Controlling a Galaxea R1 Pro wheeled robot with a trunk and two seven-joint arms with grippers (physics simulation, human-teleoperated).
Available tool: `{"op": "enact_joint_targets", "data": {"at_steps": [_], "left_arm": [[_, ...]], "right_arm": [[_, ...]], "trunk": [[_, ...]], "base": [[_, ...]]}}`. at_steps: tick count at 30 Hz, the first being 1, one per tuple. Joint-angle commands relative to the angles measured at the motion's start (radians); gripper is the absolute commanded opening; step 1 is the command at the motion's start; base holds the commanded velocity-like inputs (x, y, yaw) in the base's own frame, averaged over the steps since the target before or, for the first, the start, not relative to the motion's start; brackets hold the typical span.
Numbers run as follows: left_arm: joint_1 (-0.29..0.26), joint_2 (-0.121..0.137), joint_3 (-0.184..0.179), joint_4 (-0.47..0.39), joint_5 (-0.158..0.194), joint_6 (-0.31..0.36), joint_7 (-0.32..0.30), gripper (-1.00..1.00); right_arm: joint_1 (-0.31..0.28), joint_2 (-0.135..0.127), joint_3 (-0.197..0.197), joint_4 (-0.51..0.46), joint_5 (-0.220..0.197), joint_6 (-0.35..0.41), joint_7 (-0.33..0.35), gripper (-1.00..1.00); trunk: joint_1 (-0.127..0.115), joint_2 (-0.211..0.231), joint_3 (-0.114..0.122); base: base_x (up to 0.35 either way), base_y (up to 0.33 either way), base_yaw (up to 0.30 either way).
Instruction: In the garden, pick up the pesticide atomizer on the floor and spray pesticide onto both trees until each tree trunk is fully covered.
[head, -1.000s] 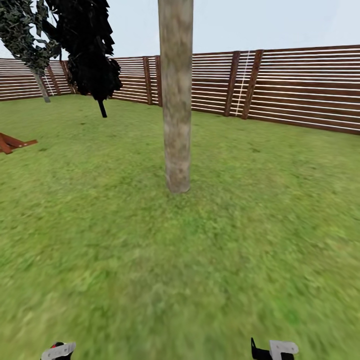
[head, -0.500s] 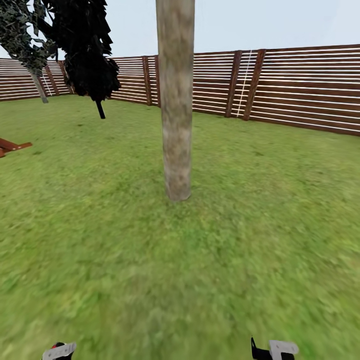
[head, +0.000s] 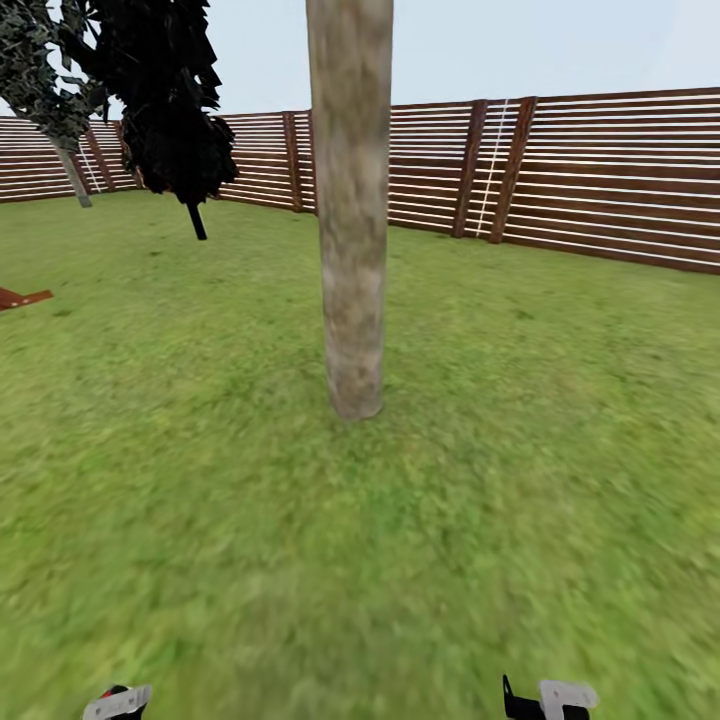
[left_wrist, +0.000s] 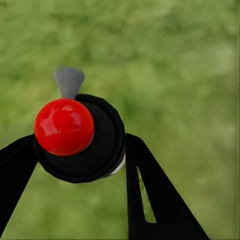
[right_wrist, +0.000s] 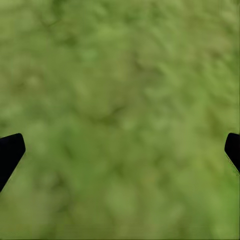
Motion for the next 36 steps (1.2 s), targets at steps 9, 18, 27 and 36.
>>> {"op": "enact_joint_targets", "data": {"at_steps": [9, 18, 27, 36], "left_arm": [[-0.01, 0.009, -0.005, -0.015, -0.011, 0.003, -0.023, -1.0], [-0.11, 0.05, -0.014, -0.073, -0.376, 0.035, -0.353, -1.0], [-0.379, 0.041, -0.015, -0.08, -0.855, 0.248, -0.957, -1.0], [-0.436, 0.035, -0.013, -0.192, -0.921, 0.385, -1.079, -1.0]], "right_arm": [[0.0, 0.0, -0.002, -0.022, 0.0, 0.002, 0.003, 1.0], [-0.021, 0.007, 0.139, -0.222, 0.3, 0.037, 0.076, 1.0], [-0.281, 0.021, 0.245, -0.231, 0.42, 0.164, 0.851, 1.0], [-0.337, 0.104, 0.256, -0.26, 0.419, 0.205, 1.001, 1.0]], "trunk": [[0.0, 0.0, 0.004], [0.0, 0.0, 0.004], [0.0, 0.0, 0.004], [0.0, 0.0, 0.004]], "base": [[0.343, -0.009, -0.103], [0.343, -0.08, -0.003], [0.338, -0.085, 0.0], [0.049, -0.01, 0.0]]}}
